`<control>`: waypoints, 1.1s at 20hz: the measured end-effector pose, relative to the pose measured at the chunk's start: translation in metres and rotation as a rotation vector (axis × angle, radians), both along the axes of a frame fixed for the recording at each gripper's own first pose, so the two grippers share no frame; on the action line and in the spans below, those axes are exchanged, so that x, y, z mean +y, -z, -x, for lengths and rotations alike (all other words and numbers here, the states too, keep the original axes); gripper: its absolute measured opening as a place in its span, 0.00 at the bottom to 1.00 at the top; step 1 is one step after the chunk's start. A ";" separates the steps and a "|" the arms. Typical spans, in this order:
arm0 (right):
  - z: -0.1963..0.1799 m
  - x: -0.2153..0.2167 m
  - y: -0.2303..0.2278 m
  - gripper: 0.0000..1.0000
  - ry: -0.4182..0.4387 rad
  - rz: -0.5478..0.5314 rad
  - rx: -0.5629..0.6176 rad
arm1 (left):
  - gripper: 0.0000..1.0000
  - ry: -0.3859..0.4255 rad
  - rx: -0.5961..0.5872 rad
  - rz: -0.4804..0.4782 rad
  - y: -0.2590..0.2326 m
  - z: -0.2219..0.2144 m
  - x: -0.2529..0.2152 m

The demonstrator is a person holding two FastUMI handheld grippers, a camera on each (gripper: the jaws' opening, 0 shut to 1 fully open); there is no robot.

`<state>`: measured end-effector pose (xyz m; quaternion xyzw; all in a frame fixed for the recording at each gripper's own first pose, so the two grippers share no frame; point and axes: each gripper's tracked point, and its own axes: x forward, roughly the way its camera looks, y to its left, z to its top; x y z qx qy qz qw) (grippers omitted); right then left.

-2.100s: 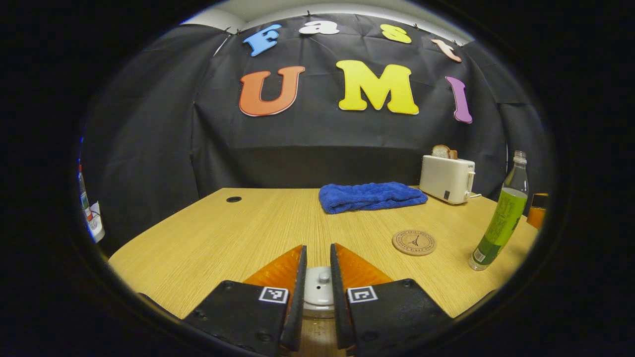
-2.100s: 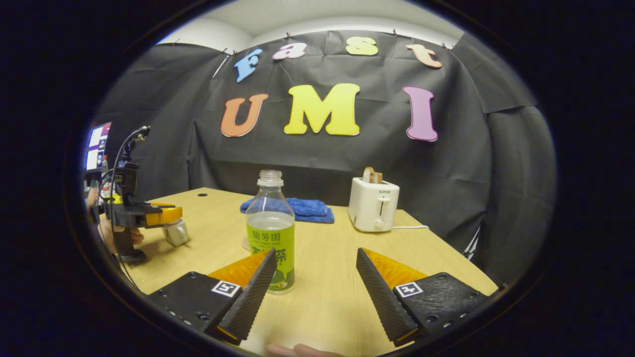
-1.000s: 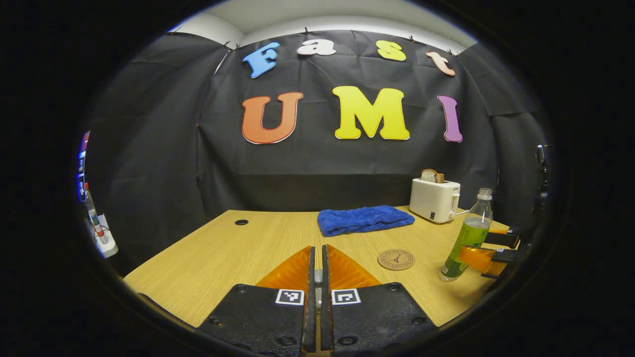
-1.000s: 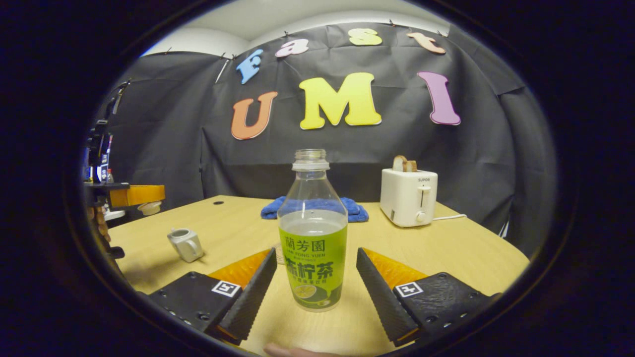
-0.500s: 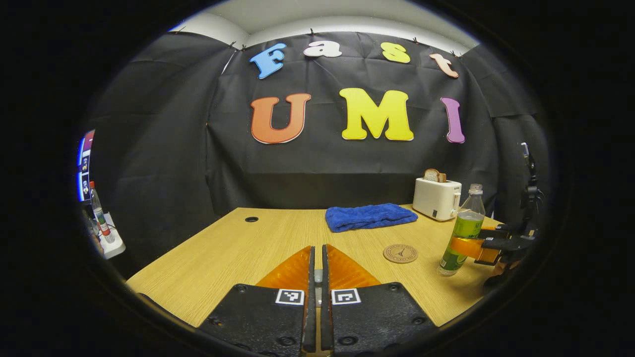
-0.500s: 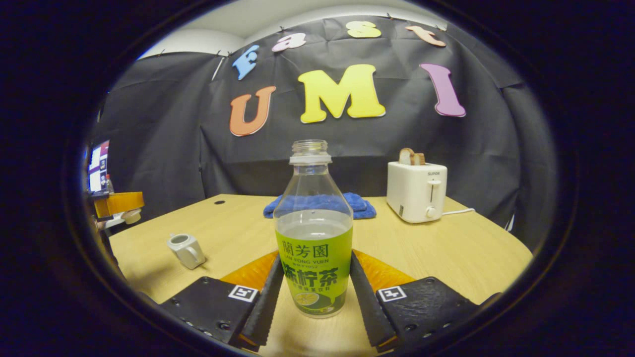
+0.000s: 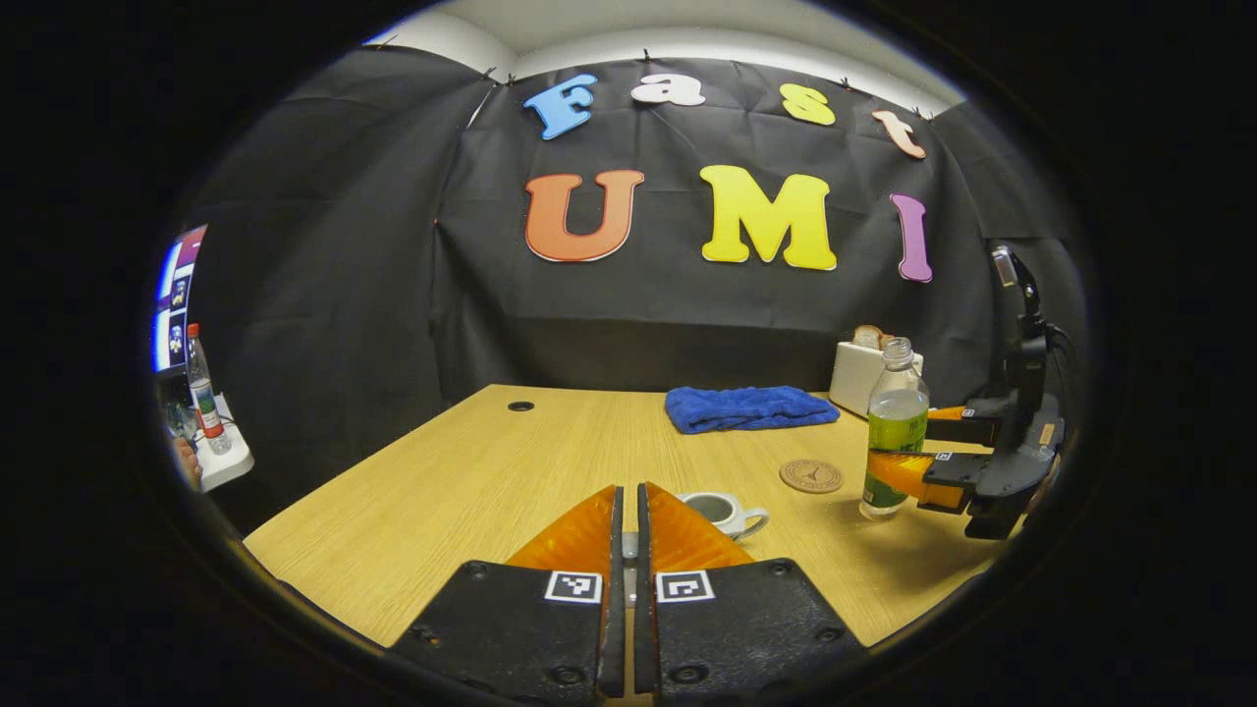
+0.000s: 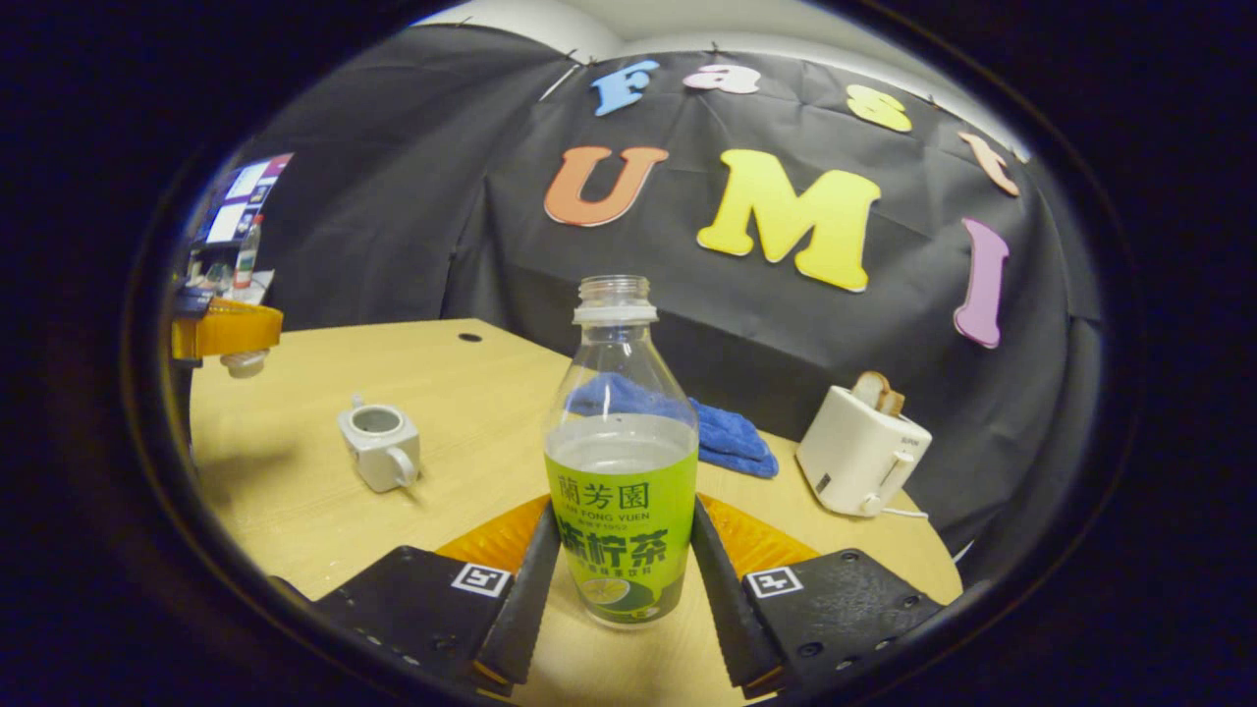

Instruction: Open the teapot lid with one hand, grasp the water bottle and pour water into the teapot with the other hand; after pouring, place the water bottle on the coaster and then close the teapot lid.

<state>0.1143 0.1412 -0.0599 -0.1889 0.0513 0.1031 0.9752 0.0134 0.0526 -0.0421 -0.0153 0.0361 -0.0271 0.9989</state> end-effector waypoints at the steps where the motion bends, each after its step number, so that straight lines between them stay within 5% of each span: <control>1: -0.002 0.005 0.000 0.72 0.002 0.043 -0.006 | 0.06 -0.003 0.000 0.002 0.001 0.001 0.003; 10: -0.014 0.040 0.008 0.72 -0.016 0.393 -0.037 | 0.06 -0.014 0.014 0.029 0.018 0.008 0.022; 22: -0.032 0.075 -0.009 0.72 -0.046 0.984 -0.273 | 0.06 0.007 0.002 -0.028 0.030 0.015 0.021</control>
